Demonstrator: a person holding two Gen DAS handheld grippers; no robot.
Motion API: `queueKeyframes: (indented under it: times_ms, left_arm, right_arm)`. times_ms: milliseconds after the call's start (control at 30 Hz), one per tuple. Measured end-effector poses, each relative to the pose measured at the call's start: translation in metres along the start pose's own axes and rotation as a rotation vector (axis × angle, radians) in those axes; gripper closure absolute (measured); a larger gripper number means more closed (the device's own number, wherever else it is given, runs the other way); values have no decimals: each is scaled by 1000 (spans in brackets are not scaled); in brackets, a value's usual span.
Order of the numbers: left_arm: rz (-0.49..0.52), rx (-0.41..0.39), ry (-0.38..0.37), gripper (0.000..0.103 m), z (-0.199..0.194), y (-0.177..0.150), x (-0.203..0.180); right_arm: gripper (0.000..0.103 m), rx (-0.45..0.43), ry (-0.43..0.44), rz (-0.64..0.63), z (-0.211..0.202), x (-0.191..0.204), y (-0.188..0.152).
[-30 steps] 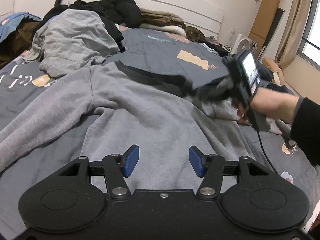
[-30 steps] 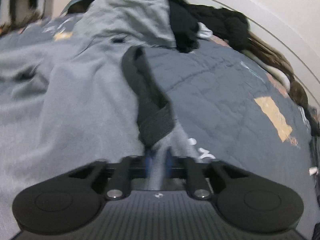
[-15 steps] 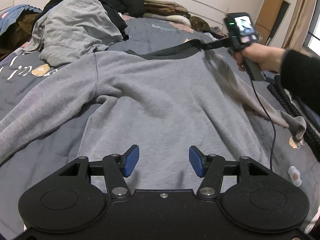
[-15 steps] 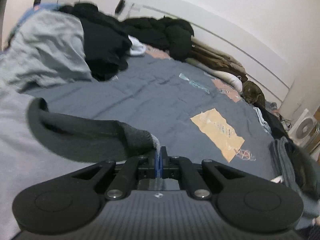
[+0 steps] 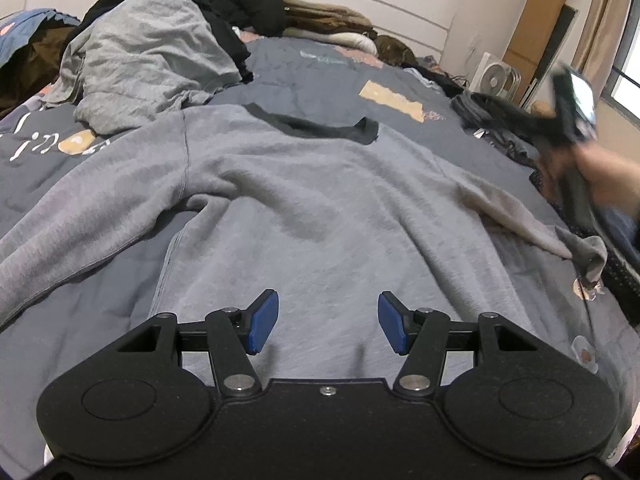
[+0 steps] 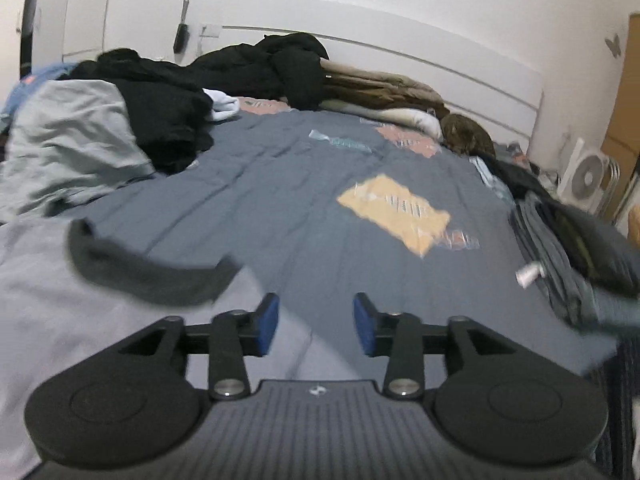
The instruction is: Fold clothes
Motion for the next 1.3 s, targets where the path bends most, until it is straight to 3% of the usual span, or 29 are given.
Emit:
queueKeyframes:
  times_ms: [267,367,433,567,800,867,1000,1133,1300]
  left_arm:
    - [22,-21,-14,48,-6,0,-11]
    - [39,-23,-15,48,-6,-2,-16]
    - [50,-19,-13,48,-4,-4,-18]
    - [71,-11,-10,48,-1,-7,-22]
    - [107,3,-5,48,5,-12,-30]
    - [116,8,-4,48,7,-13,-32]
    - [132,19,-6,48,10,-17,-35]
    - [148,25,-2,48,12,-19,-38]
    - [157,29,-5,48,12,-21,-40]
  right_arm:
    - [51,97,-91,323,-94,-59,-121]
    - [51,105,-102,668,-117,-104,-174]
    - [50,55,-124,903,-134,-129,-206]
    - [44,18,-182,1172,-151,-152,-247]
    - [43,-46,-473,927,-181,-171,-227]
    - [40,-81,-481,869,-191,-185,-215]
    - [33,-24,-314,1028,-177,-218,-219]
    - [33,27,-299,1076,-157,-223,-226]
    - [33,140,-417,782,-151,-197,-203]
Point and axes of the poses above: each gripper's, at about its wrist camera, not at the fingertips, and z roughly the way its jaws point, x to its left, y to its top, the point moved 4 cm from there along z, roughly the way its jaws point, and after that the axes turned 4 degrees about y, right-handed, at the moved point
